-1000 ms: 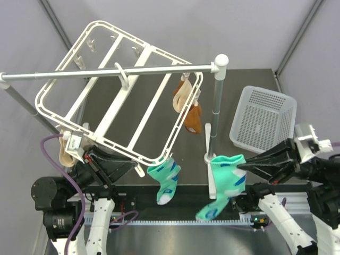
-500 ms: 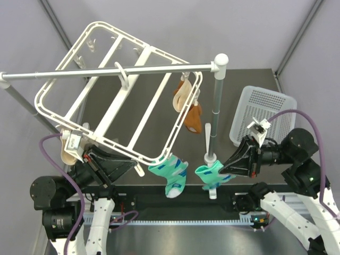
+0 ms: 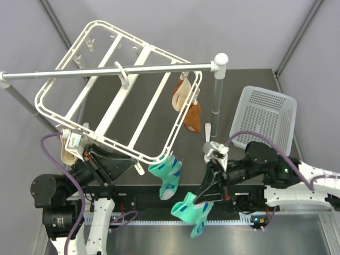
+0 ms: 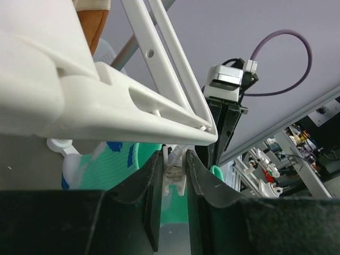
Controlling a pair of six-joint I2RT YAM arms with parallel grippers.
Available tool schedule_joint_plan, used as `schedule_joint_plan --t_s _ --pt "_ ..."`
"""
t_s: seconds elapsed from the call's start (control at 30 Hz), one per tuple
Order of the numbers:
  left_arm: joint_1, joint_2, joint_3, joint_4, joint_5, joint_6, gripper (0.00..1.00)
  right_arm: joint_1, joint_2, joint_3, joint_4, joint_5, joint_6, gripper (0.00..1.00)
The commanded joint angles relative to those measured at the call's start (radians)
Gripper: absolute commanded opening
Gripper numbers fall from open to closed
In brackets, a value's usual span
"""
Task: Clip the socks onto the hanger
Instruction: Clamp the sock onto the hanger.
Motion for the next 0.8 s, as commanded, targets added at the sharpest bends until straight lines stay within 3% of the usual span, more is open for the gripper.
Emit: schedule_joint_plan --t_s 0.0,0.13,0.4,0.77 --pt "0.011 0.014 0.01 -0.012 -0.012 0.013 0.0 0.111 0.068 0.004 0.186 0.276 -0.044 0.0" --pt "0.011 0.014 0.019 -0.015 -0.008 0.01 0.0 0.221 0.168 -0.005 0.348 0.44 -0.069 0.0" --pt "0.011 0.017 0.034 -0.015 -0.005 0.01 0.0 0.349 0.354 0.099 0.397 0.721 -0.13 0.0" --pt "0.011 0.005 0.047 -0.035 -0.009 0.02 0.0 0.351 0.364 0.084 0.477 0.986 -0.062 0.0"
